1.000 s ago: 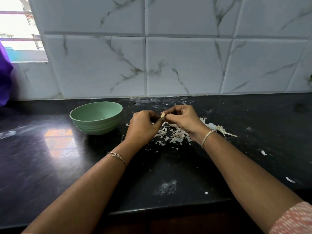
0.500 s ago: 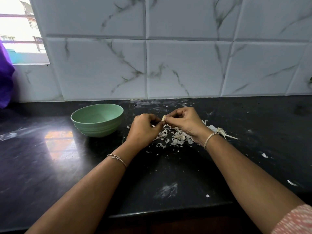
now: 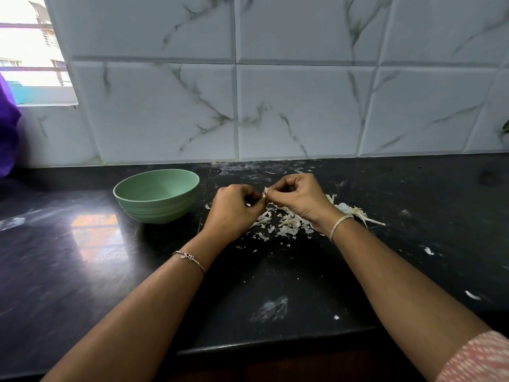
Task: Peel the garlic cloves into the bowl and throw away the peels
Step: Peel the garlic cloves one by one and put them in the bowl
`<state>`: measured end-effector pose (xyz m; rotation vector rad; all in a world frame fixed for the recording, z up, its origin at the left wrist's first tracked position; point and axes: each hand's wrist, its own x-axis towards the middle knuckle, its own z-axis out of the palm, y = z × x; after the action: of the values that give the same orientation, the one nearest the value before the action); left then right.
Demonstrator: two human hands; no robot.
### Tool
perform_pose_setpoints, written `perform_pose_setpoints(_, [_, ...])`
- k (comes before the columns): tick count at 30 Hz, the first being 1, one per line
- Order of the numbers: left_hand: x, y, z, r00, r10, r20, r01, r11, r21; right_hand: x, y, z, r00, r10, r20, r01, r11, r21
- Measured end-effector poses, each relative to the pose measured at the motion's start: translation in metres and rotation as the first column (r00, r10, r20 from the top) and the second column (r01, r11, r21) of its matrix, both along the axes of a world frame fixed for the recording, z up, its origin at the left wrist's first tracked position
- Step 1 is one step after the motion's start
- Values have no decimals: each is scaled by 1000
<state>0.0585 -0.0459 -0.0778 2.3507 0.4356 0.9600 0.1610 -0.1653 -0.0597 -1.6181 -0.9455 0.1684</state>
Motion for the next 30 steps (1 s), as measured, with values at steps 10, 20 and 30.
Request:
perform_pose_setpoints(10, [0, 2, -1, 1000, 19, -8, -19, 1000, 22, 7, 3, -4, 999, -7, 49, 8, 1000, -26])
perform_pose_setpoints(20, [0, 4, 0, 1000, 12, -29, -11, 999, 34, 8, 3, -3, 996, -20, 83, 23, 999, -35])
perform_pose_setpoints(30, [1, 6, -2, 998, -39, -59, 43, 997, 71, 11, 4, -4, 994, -7, 113, 11, 999, -39])
